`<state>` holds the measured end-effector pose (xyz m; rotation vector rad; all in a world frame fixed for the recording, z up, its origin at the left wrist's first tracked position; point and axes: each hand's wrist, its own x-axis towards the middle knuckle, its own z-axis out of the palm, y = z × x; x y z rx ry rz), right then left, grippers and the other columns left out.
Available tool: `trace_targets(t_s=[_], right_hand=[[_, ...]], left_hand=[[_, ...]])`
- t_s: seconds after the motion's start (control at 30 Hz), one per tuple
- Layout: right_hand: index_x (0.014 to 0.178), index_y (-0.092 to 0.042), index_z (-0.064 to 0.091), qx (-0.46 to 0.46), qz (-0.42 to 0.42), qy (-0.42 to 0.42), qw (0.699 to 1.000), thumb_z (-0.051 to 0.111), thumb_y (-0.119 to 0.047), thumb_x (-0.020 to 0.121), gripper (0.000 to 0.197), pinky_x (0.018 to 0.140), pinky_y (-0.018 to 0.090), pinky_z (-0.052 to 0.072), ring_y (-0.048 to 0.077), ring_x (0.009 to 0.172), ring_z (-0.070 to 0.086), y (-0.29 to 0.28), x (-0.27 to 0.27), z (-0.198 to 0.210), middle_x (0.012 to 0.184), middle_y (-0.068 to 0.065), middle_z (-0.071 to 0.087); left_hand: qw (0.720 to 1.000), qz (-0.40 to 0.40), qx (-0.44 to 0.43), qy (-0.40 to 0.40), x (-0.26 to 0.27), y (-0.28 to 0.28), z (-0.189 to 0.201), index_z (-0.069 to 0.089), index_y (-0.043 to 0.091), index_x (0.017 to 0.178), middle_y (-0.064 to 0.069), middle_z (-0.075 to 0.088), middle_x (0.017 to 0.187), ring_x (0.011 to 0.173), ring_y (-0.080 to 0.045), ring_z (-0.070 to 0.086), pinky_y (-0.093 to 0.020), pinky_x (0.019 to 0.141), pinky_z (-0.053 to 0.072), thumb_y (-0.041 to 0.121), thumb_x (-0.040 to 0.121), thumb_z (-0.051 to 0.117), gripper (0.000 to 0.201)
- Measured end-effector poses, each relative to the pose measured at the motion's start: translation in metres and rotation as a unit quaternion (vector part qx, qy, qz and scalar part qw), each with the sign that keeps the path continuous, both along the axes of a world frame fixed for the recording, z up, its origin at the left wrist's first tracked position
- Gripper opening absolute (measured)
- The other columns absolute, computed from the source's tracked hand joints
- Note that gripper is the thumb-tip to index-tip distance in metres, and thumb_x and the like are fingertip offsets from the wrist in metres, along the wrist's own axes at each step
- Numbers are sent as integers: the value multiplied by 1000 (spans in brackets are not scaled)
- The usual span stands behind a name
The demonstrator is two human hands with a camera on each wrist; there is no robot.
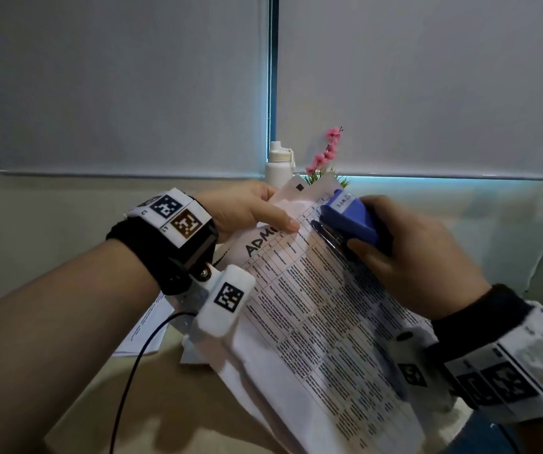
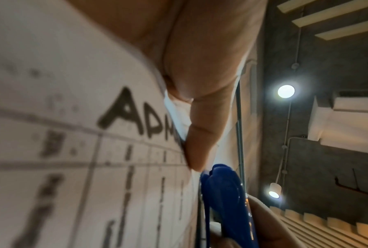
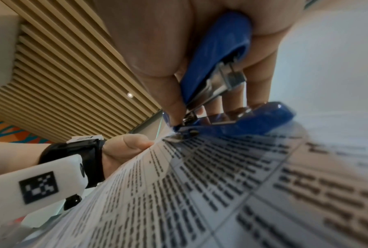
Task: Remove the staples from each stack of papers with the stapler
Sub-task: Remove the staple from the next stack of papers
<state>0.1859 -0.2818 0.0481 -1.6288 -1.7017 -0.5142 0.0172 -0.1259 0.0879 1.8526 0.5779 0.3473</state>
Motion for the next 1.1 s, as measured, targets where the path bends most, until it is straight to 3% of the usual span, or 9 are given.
trace_targets(t_s=[0.17, 0.43, 0.57, 0.67, 0.73, 0.8, 0.93, 1.1], right_hand=[[117, -23, 55, -17, 4, -4, 1000, 67, -21, 80, 38, 62, 32, 41, 32, 78, 60, -3, 0, -1, 93, 3, 69], [121, -22, 53, -10, -13, 12, 1000, 65, -22, 82, 40, 64, 29, 33, 31, 83, 59, 5, -2, -4, 98, 3, 68], [118, -22, 53, -2, 20, 94, 995, 63, -24, 85, 35, 68, 31, 39, 24, 82, 56, 12, -7, -13, 93, -3, 62], [122, -22, 50, -3, 20, 108, 994, 61, -23, 86, 38, 66, 26, 32, 15, 79, 49, 13, -10, -20, 92, -10, 54], [124, -22, 49, 9, 16, 97, 995, 61, -22, 86, 40, 66, 25, 31, 15, 78, 50, 13, -11, -24, 93, -10, 56], [125, -20, 49, 27, 8, 82, 996, 60, -22, 85, 42, 67, 26, 36, 24, 82, 57, 15, -12, -26, 99, -2, 64], [127, -8, 52, 58, -15, -8, 998, 58, -21, 80, 50, 71, 34, 48, 34, 90, 63, 20, -16, -24, 112, 12, 67], [129, -17, 49, 48, 14, 81, 995, 52, -34, 78, 54, 68, 24, 34, 31, 89, 60, 20, -14, -23, 108, 6, 67]], left_hand=[[1000, -10, -22, -16, -1, 1, -3, 61, -1, 87, -11, 70, 73, 62, -20, 70, -29, 57, 58, -1, 70, 70, 19], [999, 20, -5, -40, 1, -2, -4, 62, 1, 90, -10, 71, 74, 63, -20, 70, -33, 62, 59, 1, 71, 65, 20], [996, 63, 53, -40, 1, -4, 0, 65, 5, 88, -13, 70, 79, 70, -25, 69, -44, 79, 54, 1, 78, 67, 11], [994, 69, 88, -21, -1, -8, 5, 67, 5, 91, -17, 70, 88, 80, -30, 68, -48, 86, 53, 7, 76, 71, 15], [993, 71, 95, -10, -4, -10, 6, 67, 4, 93, -18, 69, 89, 79, -29, 67, -44, 83, 53, 5, 81, 66, 12], [992, 75, 104, -1, -5, -10, 6, 65, 2, 95, -16, 68, 86, 77, -27, 66, -41, 80, 53, 3, 83, 63, 13], [988, 101, 119, -8, -3, -14, 2, 64, -2, 97, -13, 64, 83, 82, -29, 61, -44, 83, 50, 2, 81, 64, 17], [990, 98, 106, -6, 0, -12, 2, 66, 7, 89, -6, 70, 72, 67, -21, 68, -37, 69, 54, 2, 79, 68, 12]])
